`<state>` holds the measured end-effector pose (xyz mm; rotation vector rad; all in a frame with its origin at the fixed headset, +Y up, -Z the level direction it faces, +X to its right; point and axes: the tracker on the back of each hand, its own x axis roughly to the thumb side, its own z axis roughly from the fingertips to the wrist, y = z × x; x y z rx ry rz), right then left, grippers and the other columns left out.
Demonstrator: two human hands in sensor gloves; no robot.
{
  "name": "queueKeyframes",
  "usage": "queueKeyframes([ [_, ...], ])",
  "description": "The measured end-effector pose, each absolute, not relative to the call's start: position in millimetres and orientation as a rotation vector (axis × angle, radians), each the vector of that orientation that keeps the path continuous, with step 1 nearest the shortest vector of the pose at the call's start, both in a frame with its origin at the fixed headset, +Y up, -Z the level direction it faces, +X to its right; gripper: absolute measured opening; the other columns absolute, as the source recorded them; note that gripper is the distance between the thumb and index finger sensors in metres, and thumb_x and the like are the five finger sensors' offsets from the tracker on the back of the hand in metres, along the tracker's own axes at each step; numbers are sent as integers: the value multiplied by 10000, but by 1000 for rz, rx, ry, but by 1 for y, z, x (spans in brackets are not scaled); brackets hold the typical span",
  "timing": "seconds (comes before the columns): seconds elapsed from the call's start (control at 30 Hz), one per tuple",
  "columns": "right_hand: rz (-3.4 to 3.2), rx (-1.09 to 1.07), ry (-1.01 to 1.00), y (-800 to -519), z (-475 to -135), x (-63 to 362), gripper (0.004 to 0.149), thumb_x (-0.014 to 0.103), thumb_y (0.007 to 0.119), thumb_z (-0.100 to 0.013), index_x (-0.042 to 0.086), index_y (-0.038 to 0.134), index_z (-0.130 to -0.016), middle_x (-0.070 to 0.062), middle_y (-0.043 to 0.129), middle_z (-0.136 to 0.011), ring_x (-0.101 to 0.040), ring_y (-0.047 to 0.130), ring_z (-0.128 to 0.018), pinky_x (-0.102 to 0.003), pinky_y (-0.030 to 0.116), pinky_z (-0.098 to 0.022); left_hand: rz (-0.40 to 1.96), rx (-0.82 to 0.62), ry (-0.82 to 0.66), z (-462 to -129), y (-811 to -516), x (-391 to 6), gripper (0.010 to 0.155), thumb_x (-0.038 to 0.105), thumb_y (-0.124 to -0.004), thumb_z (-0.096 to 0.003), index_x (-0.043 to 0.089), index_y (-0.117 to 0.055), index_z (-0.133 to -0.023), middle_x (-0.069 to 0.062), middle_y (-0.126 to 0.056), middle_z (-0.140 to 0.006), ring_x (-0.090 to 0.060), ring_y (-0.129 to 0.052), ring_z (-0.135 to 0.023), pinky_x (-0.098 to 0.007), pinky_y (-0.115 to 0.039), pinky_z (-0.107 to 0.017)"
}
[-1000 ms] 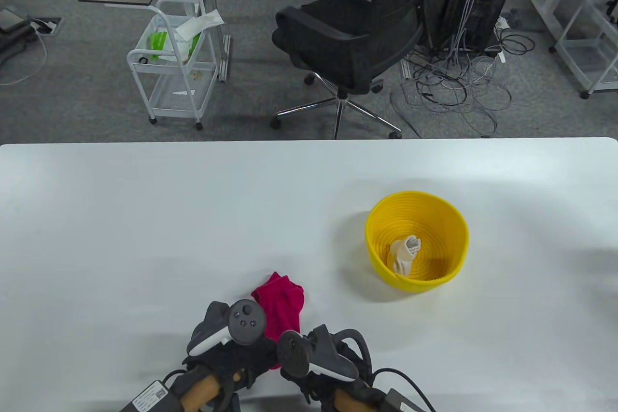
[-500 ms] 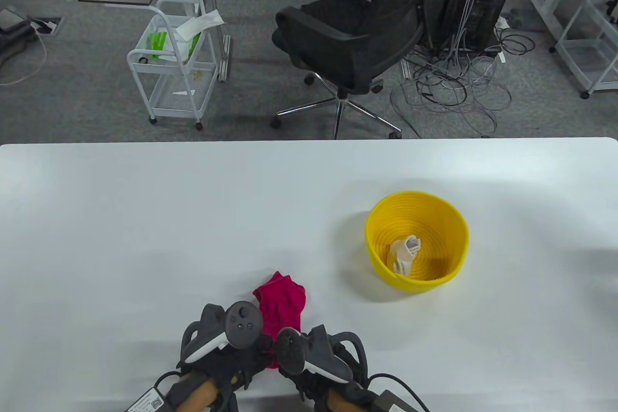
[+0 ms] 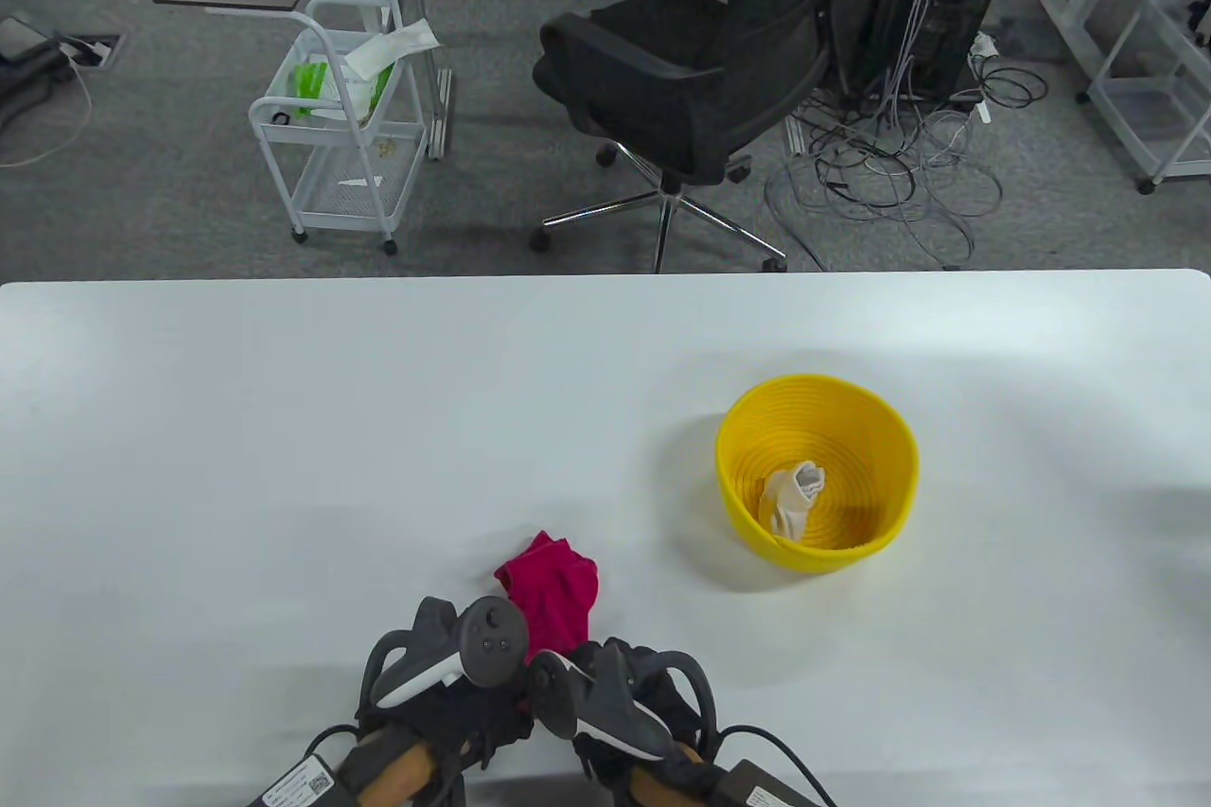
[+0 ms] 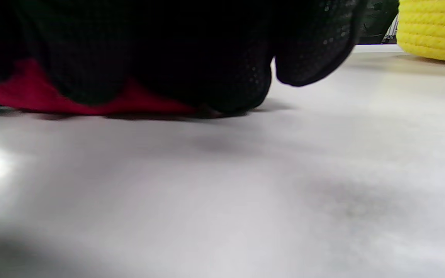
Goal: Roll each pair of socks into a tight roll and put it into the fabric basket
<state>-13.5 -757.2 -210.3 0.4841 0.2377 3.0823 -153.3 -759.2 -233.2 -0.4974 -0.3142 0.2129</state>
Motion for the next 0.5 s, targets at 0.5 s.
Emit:
queueKeyframes([
  [0.5,2965,527,211,-737,-213,-3,401,475,863,-379,371,891,-765,104,950,-801,-136,1000,-664,-461,812,-556,252,-462,-300,-238,-764,-152,425,389,-789,-392,229,-901,-769,-66,-926,-696,-245,-965,-499,-436,-790,-410],
])
